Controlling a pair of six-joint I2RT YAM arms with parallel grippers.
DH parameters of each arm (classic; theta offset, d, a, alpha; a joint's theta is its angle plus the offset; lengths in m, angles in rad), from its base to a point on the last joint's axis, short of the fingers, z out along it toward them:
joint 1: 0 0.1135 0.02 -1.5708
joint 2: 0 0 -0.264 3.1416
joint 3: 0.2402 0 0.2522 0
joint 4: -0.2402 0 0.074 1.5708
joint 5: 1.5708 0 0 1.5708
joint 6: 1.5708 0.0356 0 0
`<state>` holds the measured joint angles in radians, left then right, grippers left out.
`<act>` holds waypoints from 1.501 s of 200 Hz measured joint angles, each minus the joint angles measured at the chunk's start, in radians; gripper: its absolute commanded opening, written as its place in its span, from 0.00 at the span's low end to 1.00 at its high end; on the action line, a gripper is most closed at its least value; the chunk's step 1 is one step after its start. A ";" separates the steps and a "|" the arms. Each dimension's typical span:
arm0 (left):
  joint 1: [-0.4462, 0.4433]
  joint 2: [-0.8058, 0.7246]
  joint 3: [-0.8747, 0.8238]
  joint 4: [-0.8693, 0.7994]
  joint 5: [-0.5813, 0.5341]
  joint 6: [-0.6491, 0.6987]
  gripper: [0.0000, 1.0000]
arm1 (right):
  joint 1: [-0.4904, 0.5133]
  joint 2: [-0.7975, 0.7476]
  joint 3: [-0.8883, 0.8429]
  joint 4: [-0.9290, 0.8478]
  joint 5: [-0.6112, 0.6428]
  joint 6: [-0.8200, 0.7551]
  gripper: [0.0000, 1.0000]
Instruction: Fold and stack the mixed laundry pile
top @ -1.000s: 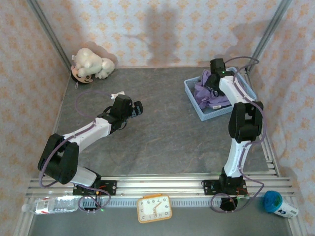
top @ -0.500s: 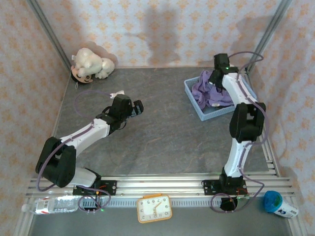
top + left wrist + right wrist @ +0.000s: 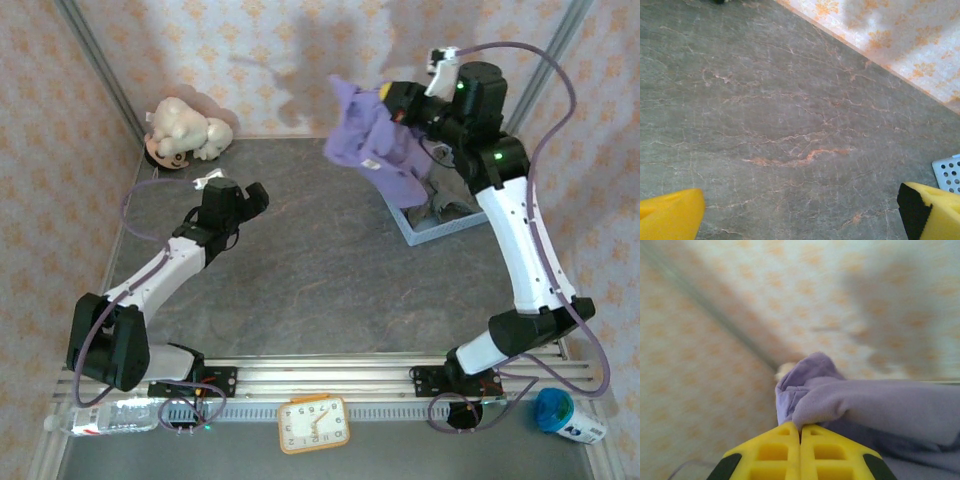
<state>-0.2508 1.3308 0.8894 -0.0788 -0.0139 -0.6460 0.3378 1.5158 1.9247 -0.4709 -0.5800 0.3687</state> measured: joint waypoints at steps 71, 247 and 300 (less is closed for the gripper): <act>0.029 -0.163 -0.042 -0.089 -0.119 -0.034 1.00 | 0.105 0.305 -0.127 0.142 -0.130 0.128 0.60; -0.037 0.121 -0.051 -0.041 0.085 -0.019 1.00 | 0.051 0.745 0.008 -0.306 0.957 -0.282 0.55; -0.037 0.121 -0.051 -0.040 0.085 -0.019 1.00 | -0.086 0.719 -0.055 -0.311 0.983 -0.268 0.56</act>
<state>-0.2882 1.4517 0.8383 -0.1192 0.0711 -0.6647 0.2516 2.2353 1.8698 -0.7822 0.4030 0.1005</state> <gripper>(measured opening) 0.999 0.549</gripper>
